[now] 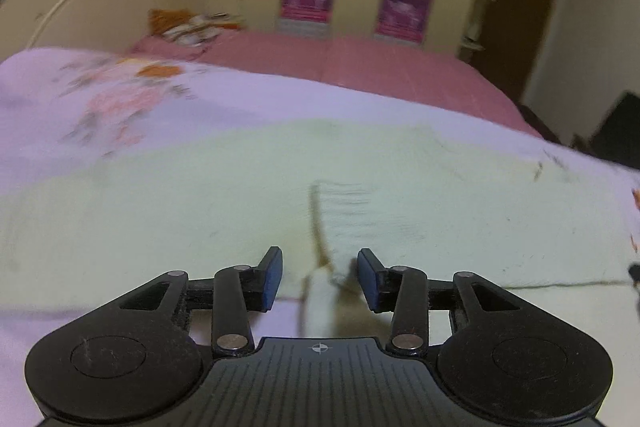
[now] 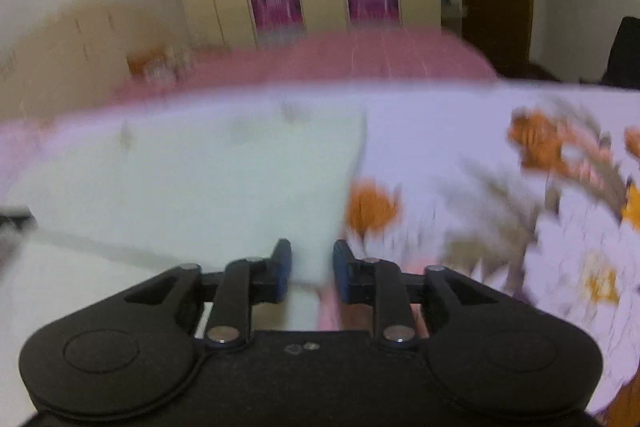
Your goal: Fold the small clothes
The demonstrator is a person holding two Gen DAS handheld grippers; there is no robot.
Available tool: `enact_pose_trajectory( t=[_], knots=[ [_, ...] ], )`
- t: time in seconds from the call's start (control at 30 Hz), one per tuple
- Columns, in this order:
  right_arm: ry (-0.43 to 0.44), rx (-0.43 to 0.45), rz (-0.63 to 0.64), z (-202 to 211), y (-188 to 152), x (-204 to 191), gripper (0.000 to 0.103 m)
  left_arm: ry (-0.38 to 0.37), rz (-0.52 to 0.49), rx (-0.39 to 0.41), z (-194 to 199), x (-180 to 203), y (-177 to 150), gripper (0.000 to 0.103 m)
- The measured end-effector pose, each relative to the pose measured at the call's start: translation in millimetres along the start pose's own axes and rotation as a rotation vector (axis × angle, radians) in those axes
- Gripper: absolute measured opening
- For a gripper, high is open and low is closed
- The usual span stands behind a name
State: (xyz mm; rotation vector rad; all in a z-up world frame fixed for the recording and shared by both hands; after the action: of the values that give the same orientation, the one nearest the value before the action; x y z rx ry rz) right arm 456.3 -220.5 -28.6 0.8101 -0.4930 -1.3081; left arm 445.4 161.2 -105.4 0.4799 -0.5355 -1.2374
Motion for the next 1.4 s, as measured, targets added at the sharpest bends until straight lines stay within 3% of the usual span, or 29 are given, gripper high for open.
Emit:
enact_pose_trajectory(
  t=[0.1,0.17,0.3,0.47,0.63,0.93,1.1,1.13,1.17,1.23,1.4],
  knots=[
    [-0.005,0.043,-0.033,15.0,8.3,-8.2,0.027,0.026,0.083,0.065,29.1,-28.2,-18.0,0.053],
    [0.01,0.091,-0.036,31.5,5.4,-12.2,0.028,0.033,0.161,0.09,45.4,-57.4,-34.5,0.054],
    [0.025,0.086,-0.075,51.9,-8.2,-6.7,0.029,0.057,0.361,0.103,68.3,-132.9,-64.0,0.054],
    [0.033,0.05,-0.133,58.6,-23.9,1.0,0.031,0.01,0.657,0.12,83.2,-217.8,-100.2,0.054],
    [0.066,0.027,-0.168,64.3,-37.0,-9.8,0.032,-0.083,0.835,0.176,84.5,-263.4,-124.8,0.053],
    [0.1,0.041,-0.213,66.8,-27.9,-19.5,0.033,-0.156,1.023,0.254,59.5,-303.3,-120.4,0.037],
    [0.093,0.033,-0.215,65.3,-27.1,-15.3,0.034,-0.14,1.076,0.276,44.4,-319.1,-108.8,0.028],
    [0.091,0.031,-0.218,65.1,-27.9,-15.0,0.034,-0.131,1.083,0.275,42.9,-321.0,-107.3,0.021],
    [0.09,0.027,-0.221,63.8,-28.6,-12.9,0.034,-0.119,1.075,0.258,39.9,-322.9,-103.6,0.002],
    [0.087,0.021,-0.228,62.1,-30.0,-9.6,0.034,-0.136,1.025,0.218,36.0,-325.0,-95.2,0.003],
    [0.083,0.022,-0.242,60.9,-31.5,-3.6,0.034,-0.056,0.923,0.158,32.6,-321.9,-59.5,0.003]
  ],
)
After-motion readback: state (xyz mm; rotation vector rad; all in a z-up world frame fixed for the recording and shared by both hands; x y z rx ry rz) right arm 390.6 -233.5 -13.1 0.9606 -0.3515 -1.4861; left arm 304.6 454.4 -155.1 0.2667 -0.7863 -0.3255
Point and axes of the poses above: each gripper's, at about its wrist camera, not at the fingertips, and z roughly against the way its jaws point, x to its right, y to its top, the point moved 1 cm from there along -z, roughly the way its jaws point, and after that the axes turned 11 degrees about -x, right-handed, at the moved point
